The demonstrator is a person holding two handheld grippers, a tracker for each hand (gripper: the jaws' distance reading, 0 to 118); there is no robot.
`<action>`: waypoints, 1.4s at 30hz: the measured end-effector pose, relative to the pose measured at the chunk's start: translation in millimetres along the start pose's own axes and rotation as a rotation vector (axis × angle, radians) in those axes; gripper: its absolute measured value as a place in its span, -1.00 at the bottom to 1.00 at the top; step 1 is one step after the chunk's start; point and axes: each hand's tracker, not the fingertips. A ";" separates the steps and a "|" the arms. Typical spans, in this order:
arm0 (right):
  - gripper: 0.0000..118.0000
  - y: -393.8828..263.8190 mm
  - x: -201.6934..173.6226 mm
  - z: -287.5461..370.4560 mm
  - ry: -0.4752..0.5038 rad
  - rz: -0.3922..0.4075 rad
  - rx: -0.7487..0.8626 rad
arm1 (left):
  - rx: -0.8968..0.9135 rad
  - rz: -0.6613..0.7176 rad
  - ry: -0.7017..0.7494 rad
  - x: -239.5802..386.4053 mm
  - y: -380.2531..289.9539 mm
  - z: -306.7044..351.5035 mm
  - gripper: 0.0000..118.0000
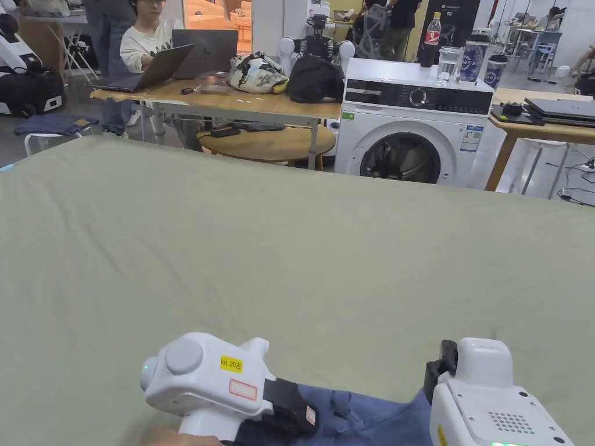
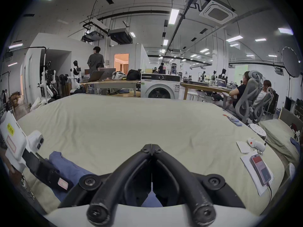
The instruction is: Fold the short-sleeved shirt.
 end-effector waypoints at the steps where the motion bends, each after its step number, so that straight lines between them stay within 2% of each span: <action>1: -1.00 -0.4 0.2 -0.1 0.000 0.002 0.000 | 0.006 0.002 0.019 -1.5 -1.1 -7.4 -0.89; 3: -1.00 -2.4 0.9 -1.8 -0.001 0.005 -0.004 | -0.003 0.013 0.030 -8.1 -1.0 -22.9 -0.89; 4: -1.00 -3.2 1.4 -2.5 -0.001 0.003 -0.007 | 0.090 0.101 -0.428 3.6 1.6 -35.0 -0.90; 7: -1.00 -5.0 2.5 -3.8 -0.004 -0.012 -0.017 | 0.134 0.175 -0.474 -8.2 -0.2 -40.1 -0.98; 10: -1.00 -6.8 3.7 -4.9 -0.004 -0.025 -0.021 | 0.172 0.126 -0.449 -4.3 -5.9 -42.6 -1.00; 14: -1.00 -6.8 4.6 -6.8 -0.003 -0.034 -0.023 | 0.168 0.133 -0.449 -0.3 -1.3 -35.5 -0.97; 15: -1.00 -5.9 5.2 -7.2 -0.003 -0.038 -0.020 | 0.157 0.138 -0.448 2.7 3.3 -28.4 -0.89; 17: -1.00 -2.9 6.1 -7.6 -0.002 -0.043 -0.015 | 0.152 0.123 -0.434 11.1 9.9 -8.1 -0.54; 19: -1.00 1.0 6.0 -7.1 -0.002 -0.050 0.001 | 0.234 0.084 -0.437 16.5 17.7 26.4 -0.39; 21: -1.00 5.5 5.4 -7.5 0.000 -0.053 0.013 | 0.286 0.086 -0.441 16.1 23.7 58.2 -0.34; 22: -1.00 7.2 5.0 -7.9 0.002 -0.054 0.019 | 0.302 0.092 -0.435 14.7 25.8 72.3 -0.14; 23: -1.00 9.1 4.4 -8.4 0.006 -0.053 0.024 | 0.319 0.096 -0.426 5.1 31.5 84.3 0.22; 24: -1.00 10.9 3.6 -8.8 0.009 -0.052 0.028 | 0.338 0.098 -0.411 -0.5 33.3 94.9 0.45; 25: -1.00 12.5 2.9 -9.2 0.013 -0.051 0.031 | 0.343 0.090 -0.391 -8.4 33.4 104.5 0.51; 27: -1.00 13.8 1.5 -8.4 0.016 -0.050 0.036 | 0.356 0.095 -0.343 -26.2 32.7 116.2 0.51; 28: -1.00 14.1 1.1 -8.1 0.019 -0.051 0.040 | 0.250 -0.034 0.152 -52.7 29.6 127.8 0.51; 29: -1.00 14.4 0.9 -8.0 0.022 -0.051 0.042 | 0.252 -0.011 0.117 -59.3 28.8 128.2 0.51; 33: -1.00 13.7 -0.6 -8.8 0.032 -0.046 0.038 | 0.187 0.023 0.143 -82.3 6.0 115.1 0.51; 35: -1.00 12.6 -1.2 -9.0 0.033 -0.045 0.036 | 0.164 0.090 0.077 -111.5 2.8 102.5 0.50; 36: -1.00 12.2 -1.4 -9.1 0.027 -0.039 0.033 | 0.172 0.135 0.024 -121.0 -1.8 96.0 0.50; 38: -1.00 10.4 -2.4 -8.3 0.008 -0.029 0.033 | 0.245 0.162 -0.194 -131.0 -5.2 93.2 0.48; 39: -1.00 9.9 -1.4 -8.1 0.011 -0.035 0.031 | 0.227 0.197 -0.250 -149.1 -1.0 90.1 0.42; 40: -1.00 9.6 -0.6 -8.5 0.011 -0.039 0.025 | 0.148 0.170 0.098 -165.6 -2.9 91.0 0.28; 41: -1.00 9.4 0.1 -9.0 0.009 -0.044 0.018 | 0.122 0.163 0.235 -170.1 -3.1 89.6 0.03; 42: -1.00 8.7 1.0 -8.6 0.010 -0.051 0.015 | 0.109 0.134 0.260 -169.2 -1.7 83.4 -0.21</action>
